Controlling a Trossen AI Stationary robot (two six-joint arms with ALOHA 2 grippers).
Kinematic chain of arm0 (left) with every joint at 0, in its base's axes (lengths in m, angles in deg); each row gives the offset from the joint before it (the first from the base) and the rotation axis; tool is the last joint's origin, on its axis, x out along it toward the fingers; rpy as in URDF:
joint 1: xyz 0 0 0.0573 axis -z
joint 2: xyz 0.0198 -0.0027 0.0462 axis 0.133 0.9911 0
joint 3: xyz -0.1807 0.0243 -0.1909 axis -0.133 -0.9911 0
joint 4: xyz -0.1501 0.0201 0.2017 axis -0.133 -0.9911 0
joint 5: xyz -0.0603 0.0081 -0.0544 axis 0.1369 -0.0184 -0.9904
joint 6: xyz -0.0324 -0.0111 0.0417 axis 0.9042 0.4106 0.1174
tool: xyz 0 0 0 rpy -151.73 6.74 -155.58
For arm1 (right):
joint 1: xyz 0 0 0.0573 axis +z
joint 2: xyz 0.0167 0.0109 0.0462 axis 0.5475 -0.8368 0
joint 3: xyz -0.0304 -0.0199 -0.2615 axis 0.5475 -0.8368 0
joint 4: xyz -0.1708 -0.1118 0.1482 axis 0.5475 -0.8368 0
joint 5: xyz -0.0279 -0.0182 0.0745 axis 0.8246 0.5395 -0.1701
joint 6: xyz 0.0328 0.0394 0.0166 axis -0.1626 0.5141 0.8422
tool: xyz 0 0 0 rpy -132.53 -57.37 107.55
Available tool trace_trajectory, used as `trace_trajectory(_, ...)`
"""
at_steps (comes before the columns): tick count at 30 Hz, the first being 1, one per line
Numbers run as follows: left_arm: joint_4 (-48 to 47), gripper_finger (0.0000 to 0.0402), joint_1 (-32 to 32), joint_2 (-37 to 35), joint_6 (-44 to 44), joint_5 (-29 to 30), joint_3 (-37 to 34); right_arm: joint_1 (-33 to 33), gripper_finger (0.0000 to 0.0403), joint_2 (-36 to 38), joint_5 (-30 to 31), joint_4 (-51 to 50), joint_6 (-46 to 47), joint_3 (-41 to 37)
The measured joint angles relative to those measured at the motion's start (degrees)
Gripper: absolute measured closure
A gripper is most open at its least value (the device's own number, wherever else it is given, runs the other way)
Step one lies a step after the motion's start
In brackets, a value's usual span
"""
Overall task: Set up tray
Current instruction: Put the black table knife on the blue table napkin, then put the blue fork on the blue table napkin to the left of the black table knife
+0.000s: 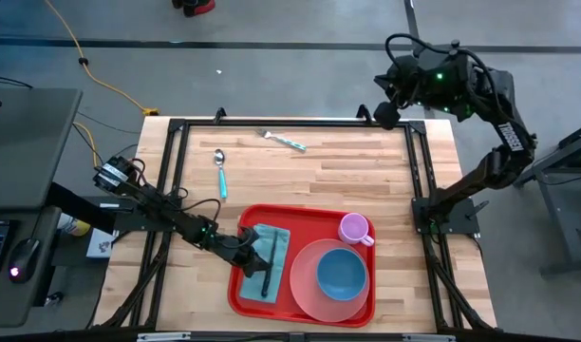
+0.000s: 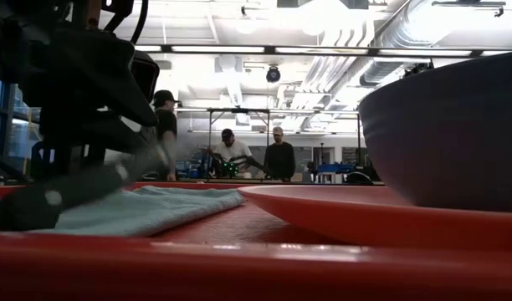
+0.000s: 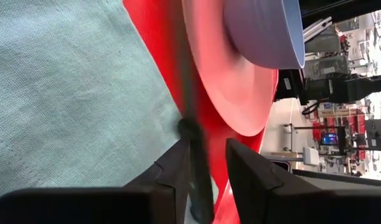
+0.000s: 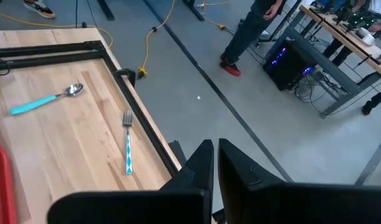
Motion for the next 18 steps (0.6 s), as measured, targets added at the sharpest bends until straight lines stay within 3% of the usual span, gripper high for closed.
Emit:
trace_trajectory(7, -0.04, 0.0269, 0.02, 0.01, -0.31, 0.71, -0.02, 0.01, 0.0403, 0.00, 0.00, -0.22, 0.00, 0.00)
trace_trajectory(18, 2.95, 0.0275, -0.25, -2.01, -5.58, 9.96, -0.11, 0.02, 0.0403, -0.01, -0.04, -1.45, 1.03, 0.00)
